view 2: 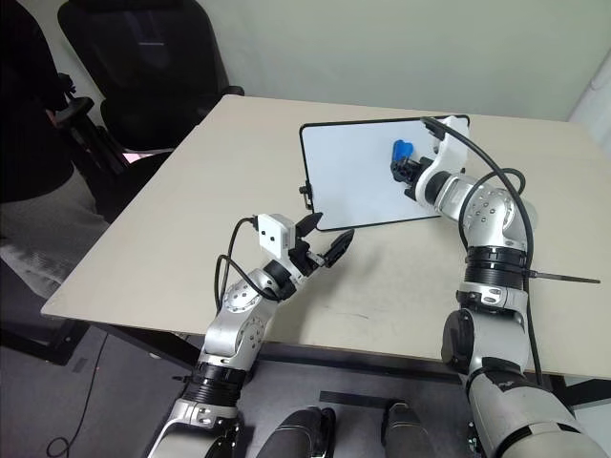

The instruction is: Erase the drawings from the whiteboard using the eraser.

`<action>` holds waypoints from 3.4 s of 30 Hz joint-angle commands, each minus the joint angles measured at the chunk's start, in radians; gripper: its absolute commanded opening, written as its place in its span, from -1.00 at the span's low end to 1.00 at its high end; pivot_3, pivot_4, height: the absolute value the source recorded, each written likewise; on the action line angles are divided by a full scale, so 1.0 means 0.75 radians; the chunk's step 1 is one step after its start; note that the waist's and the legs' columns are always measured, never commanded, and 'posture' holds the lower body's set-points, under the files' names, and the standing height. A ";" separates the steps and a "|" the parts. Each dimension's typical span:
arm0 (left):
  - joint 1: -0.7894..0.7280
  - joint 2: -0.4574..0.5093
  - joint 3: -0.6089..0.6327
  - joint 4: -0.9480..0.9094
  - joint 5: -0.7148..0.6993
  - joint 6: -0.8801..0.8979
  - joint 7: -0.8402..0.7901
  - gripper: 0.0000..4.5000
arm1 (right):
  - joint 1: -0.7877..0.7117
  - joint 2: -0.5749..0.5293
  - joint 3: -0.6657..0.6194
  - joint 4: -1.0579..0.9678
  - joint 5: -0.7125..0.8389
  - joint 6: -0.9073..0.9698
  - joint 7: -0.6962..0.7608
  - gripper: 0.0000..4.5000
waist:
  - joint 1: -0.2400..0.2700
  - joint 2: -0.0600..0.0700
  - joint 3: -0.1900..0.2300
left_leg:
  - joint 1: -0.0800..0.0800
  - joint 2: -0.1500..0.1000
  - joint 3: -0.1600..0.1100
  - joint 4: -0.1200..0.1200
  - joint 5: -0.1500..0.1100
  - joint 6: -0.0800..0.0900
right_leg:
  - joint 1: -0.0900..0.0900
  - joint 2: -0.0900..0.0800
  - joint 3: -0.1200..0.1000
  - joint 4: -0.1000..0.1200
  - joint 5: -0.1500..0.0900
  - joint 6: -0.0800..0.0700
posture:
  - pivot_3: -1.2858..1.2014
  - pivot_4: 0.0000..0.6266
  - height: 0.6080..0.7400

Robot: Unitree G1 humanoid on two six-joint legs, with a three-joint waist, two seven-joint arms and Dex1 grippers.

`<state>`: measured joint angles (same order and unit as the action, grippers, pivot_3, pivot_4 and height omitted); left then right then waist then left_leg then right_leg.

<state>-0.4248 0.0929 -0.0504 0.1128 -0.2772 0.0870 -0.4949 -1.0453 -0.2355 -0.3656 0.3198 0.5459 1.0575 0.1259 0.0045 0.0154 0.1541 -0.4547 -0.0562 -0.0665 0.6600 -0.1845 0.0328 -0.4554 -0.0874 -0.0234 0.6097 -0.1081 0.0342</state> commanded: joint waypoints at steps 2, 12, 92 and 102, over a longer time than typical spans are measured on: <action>-0.003 -0.007 0.009 -0.060 -0.011 -0.016 0.002 1.00 | -0.001 0.004 -0.033 0.012 -0.024 -0.062 -0.072 -0.70 | 0.004 0.000 0.000 | 0.000 0.000 0.000 0.001 0.000 0.000 | 0.001 0.000 0.000 0.000 0.002 -0.004 | 0.03 -0.52 1.00; -0.012 -0.006 0.006 -0.048 -0.010 -0.014 -0.002 1.00 | -0.059 -0.067 -0.193 0.196 -0.015 -0.248 -0.207 -0.70 | 0.016 0.000 0.000 | 0.000 0.000 0.000 0.003 0.000 0.000 | 0.002 0.000 0.000 -0.001 0.007 -0.011 | 0.03 -0.52 1.00; -0.004 -0.003 0.006 -0.054 -0.009 -0.009 0.001 1.00 | 0.045 0.029 0.033 -0.023 -0.118 -0.292 -0.146 -0.70 | 0.019 0.000 0.000 | -0.003 0.000 0.000 0.003 0.004 0.000 | -0.002 0.000 -0.001 0.000 0.006 -0.003 | 0.03 -0.52 1.00; -0.013 -0.010 0.000 -0.038 0.003 -0.017 0.005 1.00 | 0.061 -0.010 0.022 0.044 -0.160 -0.309 -0.197 -0.70 | 0.019 0.000 0.000 | -0.003 0.000 0.000 0.003 0.004 0.000 | -0.002 0.000 -0.001 0.000 0.006 -0.003 | 0.03 -0.52 1.00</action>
<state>-0.4154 0.0927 -0.0517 0.1035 -0.2758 0.0893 -0.4944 -0.9871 -0.2242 -0.3295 0.3642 0.4362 0.8432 0.0016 0.0188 0.0154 0.1541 -0.4566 -0.0559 -0.0662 0.6621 -0.1816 0.0331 -0.4566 -0.0875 -0.0240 0.6097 -0.1037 0.0323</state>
